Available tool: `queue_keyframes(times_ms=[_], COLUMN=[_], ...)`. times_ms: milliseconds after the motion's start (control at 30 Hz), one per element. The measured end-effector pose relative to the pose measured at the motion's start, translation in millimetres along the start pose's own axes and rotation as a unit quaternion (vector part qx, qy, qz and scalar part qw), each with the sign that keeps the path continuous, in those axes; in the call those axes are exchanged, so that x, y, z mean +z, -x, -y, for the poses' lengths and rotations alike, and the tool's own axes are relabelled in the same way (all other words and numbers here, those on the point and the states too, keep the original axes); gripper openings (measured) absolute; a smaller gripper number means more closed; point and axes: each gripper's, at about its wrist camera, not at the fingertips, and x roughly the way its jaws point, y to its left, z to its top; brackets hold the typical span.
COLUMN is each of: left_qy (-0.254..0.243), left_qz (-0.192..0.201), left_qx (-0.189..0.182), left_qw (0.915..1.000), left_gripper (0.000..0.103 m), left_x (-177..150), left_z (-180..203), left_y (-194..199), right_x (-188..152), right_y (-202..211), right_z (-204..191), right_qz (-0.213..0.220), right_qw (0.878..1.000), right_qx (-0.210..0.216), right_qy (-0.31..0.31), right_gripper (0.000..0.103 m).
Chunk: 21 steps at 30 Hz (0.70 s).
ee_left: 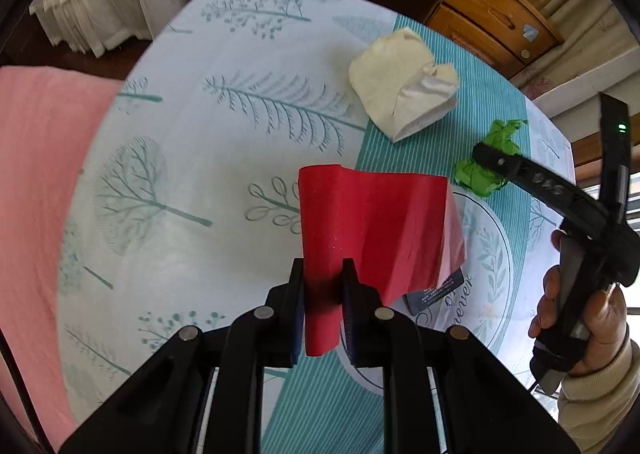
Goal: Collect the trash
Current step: 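Grasp the red paper with left gripper while right gripper grasps the green paper, then carry the red paper and green paper over the bin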
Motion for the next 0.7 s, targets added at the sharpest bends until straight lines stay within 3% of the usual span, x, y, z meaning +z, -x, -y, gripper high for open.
queue_keyframes(times_ms=[33,333,700], left_qy=[-0.001,-0.022,-0.086], left_qz=[0.002,0.027,0.058], left_qx=[0.000,-0.004,-0.043], left_qw=[1.0000,0.9994,0.9937], left_gripper=[0.014,0.014,0.014], left_x=[0,-7,-85], left_z=[-2,-11,-31], left_y=[3,36,95], right_x=[-1,-41,-158], right_y=[1,25,101], right_z=[-2,-5,-30], right_qz=[0.007,0.011,0.024], right_qw=[1.000,1.000,0.999], right_qx=[-0.011,0.006,0.019], right_qy=[0.006,0.006,-0.033], right_gripper=[0.044,0.041,0.041])
